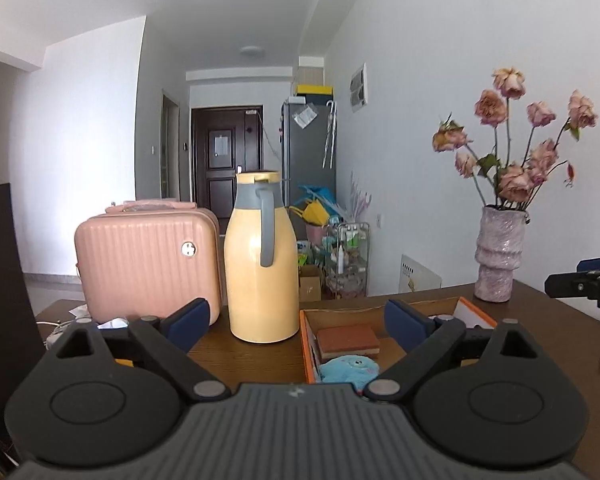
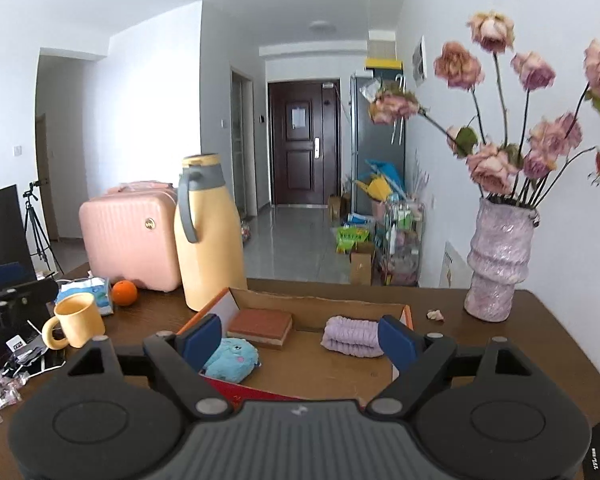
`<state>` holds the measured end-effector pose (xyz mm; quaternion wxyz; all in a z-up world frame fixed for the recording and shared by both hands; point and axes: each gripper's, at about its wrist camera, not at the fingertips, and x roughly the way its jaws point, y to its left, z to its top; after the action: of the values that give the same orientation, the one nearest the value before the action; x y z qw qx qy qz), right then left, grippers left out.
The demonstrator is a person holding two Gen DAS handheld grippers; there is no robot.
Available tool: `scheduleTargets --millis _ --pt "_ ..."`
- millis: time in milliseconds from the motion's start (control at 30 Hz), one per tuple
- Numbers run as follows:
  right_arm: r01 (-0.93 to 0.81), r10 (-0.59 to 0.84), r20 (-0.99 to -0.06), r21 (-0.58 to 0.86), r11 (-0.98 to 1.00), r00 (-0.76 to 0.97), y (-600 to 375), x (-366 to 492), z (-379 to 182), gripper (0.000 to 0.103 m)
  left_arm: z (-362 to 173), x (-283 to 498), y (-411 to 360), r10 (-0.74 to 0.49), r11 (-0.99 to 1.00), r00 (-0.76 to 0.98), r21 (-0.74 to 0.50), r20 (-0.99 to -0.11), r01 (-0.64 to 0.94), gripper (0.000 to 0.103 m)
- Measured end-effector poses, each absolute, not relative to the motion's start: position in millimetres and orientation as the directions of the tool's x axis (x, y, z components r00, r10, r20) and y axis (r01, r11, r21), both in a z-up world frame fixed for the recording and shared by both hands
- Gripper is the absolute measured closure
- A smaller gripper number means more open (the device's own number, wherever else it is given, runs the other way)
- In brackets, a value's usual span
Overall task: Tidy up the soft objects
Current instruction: 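Withdraw both grippers from the box back over the table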
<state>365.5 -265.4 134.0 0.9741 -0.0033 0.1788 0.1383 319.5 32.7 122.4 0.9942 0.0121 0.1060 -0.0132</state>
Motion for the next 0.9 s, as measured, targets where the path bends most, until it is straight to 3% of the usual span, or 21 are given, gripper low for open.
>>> scheduleTargets --millis 233,300,600,900 --pt "-0.268 0.267 -0.261 0.034 0.963 0.928 -263 296 105 0.016 98 257 31 -0.065 0.998 0.98 -0.028 -0.187 0.061 0.0" --pt "-0.259 0.257 -0.264 0.031 0.965 0.93 -263 271 84 0.016 80 242 27 -0.071 0.997 0.968 -0.019 -0.242 0.069 0.0" --pt "-0.222 0.226 -0.294 0.046 0.974 0.929 -262 167 -1 0.016 12 163 23 -0.081 0.996 0.946 -0.057 -0.314 0.066 0.0" --pt "-0.204 0.215 -0.332 0.07 0.977 0.919 -262 151 -24 0.017 -7 165 26 -0.087 0.996 0.927 -0.058 -0.364 0.071 0.0"
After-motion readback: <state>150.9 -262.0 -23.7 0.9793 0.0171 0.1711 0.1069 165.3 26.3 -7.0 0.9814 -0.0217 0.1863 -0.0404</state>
